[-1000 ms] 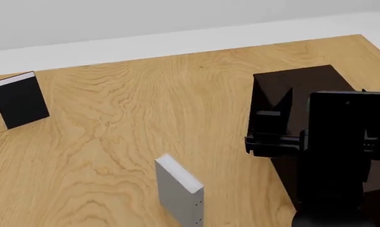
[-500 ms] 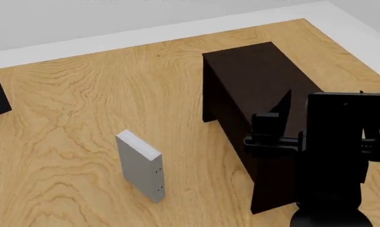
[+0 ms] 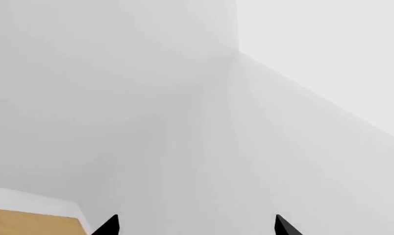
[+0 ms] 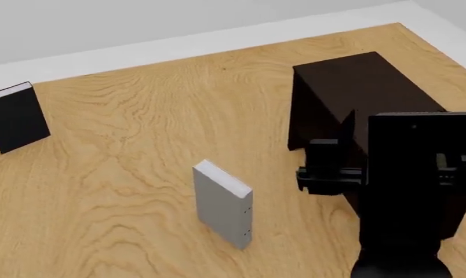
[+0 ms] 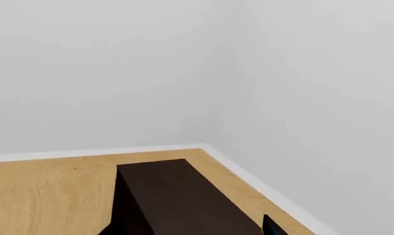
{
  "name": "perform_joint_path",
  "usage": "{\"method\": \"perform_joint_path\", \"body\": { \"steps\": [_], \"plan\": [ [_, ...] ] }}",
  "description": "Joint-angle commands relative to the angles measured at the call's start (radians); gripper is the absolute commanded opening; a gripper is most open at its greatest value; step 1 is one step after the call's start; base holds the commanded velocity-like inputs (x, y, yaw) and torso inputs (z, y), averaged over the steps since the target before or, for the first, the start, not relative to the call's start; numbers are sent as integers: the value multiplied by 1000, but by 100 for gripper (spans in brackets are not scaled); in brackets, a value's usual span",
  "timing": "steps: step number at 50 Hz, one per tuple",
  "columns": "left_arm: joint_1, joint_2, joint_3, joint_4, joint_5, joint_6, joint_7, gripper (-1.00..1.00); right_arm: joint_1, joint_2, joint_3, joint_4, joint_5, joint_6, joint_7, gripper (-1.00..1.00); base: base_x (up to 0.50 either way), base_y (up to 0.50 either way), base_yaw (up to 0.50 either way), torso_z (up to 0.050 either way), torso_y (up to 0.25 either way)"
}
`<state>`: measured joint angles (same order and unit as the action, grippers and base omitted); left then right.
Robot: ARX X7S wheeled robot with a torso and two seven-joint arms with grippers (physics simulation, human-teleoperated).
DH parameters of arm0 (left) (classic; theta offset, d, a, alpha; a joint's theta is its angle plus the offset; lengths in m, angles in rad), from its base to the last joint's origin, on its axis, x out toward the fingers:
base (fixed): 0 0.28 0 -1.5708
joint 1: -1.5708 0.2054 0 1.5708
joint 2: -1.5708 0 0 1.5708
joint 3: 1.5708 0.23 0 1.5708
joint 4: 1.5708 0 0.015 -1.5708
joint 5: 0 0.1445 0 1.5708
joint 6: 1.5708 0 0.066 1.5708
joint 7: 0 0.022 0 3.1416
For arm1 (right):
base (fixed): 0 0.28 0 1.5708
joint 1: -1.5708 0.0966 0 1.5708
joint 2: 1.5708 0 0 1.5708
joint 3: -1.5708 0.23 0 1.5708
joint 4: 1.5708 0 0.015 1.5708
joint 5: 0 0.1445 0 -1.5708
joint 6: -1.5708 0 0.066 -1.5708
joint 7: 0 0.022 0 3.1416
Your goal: Pick up the book on the right and place it on the cabinet shelf.
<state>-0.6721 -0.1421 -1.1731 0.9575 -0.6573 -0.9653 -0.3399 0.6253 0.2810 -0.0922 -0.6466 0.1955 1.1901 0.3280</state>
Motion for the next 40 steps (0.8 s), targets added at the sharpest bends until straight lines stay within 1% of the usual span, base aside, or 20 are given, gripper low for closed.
{"method": "perform_joint_path", "body": {
  "steps": [1,12,23,33,40],
  "plan": [
    [7,-5,4,-1,-8,5,-10,100,0,1,3,-2,8,2,0,100,176,443,0,0,0],
    [16,-13,8,-1,-21,13,-23,100,-6,2,1,4,17,-14,-6,100,201,429,0,0,0],
    [28,-22,15,-4,-40,23,-42,100,-10,-1,21,5,34,-18,-15,100,316,349,0,0,0],
    [43,-27,21,-9,-53,38,-56,100,-11,2,33,7,43,-22,-19,100,316,211,0,0,0],
    [54,-31,27,-11,-59,52,-65,100,-15,0,41,23,48,-38,-22,100,238,-35,0,0,0]
  ]
}}
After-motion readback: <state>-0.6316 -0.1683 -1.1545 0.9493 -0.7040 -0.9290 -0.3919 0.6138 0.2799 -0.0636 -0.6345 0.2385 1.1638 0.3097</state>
